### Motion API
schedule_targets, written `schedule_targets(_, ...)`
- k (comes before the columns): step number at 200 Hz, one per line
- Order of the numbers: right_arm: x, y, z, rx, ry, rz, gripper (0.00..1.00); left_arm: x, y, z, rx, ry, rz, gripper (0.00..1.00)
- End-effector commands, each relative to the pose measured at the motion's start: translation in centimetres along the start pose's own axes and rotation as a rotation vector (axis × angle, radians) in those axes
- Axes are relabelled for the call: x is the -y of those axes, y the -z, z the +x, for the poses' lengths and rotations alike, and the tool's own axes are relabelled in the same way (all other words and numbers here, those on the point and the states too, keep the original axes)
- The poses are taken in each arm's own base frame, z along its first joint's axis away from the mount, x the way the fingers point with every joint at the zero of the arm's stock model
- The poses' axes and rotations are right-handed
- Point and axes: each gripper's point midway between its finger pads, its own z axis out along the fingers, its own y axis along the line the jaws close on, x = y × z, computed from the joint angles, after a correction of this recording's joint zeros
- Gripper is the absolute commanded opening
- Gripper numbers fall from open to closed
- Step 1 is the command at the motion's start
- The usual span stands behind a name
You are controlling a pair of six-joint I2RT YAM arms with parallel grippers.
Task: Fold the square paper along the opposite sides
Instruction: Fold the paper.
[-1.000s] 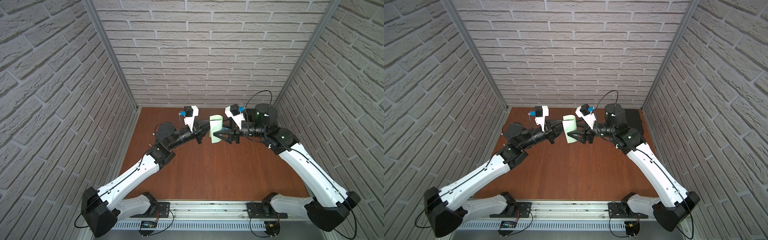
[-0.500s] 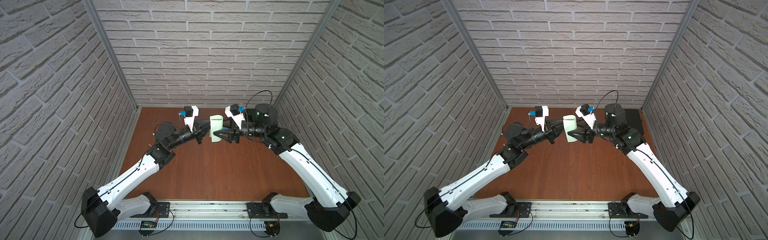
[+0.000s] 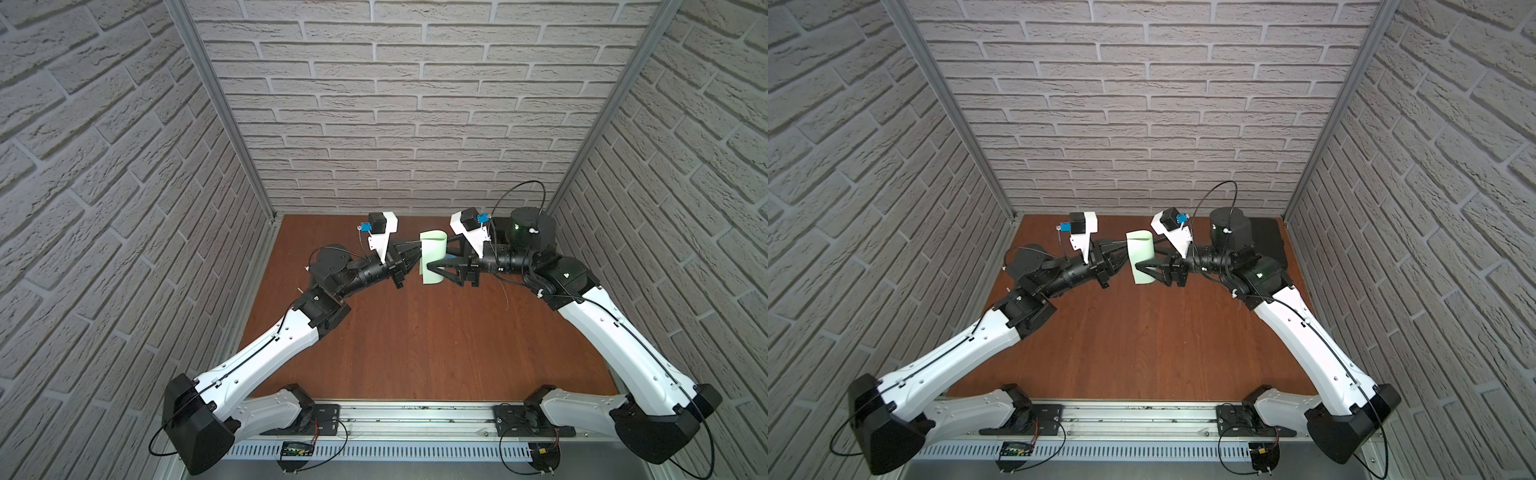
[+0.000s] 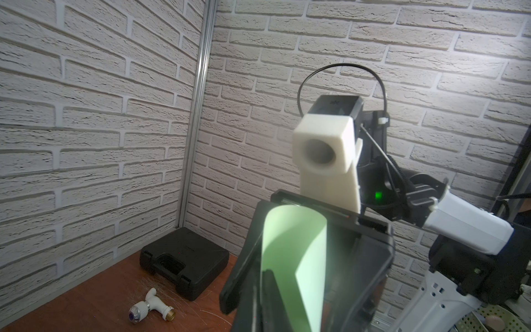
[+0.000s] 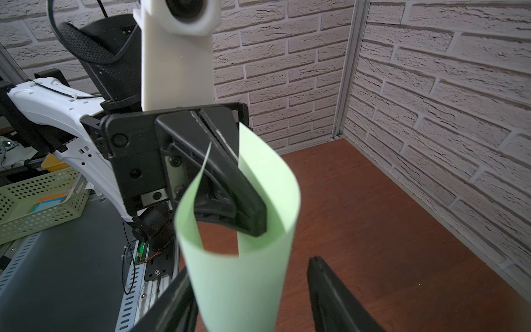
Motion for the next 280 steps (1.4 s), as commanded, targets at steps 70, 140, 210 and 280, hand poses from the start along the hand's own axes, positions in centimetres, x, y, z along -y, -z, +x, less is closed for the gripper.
schedule_targets(70, -1.19, 0.93, -2.61, 0.069, 0.06, -0.016, 0.62, 1.36, -0.2, -1.59, 0.049, -0.025, 0.056, 0.0)
schedule_targets(140, -1.32, 0.37, -2.11, 0.05, 0.052, -0.035, 0.62, 1.45, -0.22, -1.72, 0.05, -0.028, 0.06, 0.0)
schedule_targets(210, -1.34, 0.25, -1.74, 0.032, 0.059, -0.025, 0.59, 1.66, -0.09, -1.69, 0.044, -0.032, 0.064, 0.0)
schedule_targets(280, -1.21, 0.32, -1.7, 0.029, 0.063, -0.014, 0.54, 1.7, -0.03, -1.61, 0.035, -0.038, 0.063, 0.0)
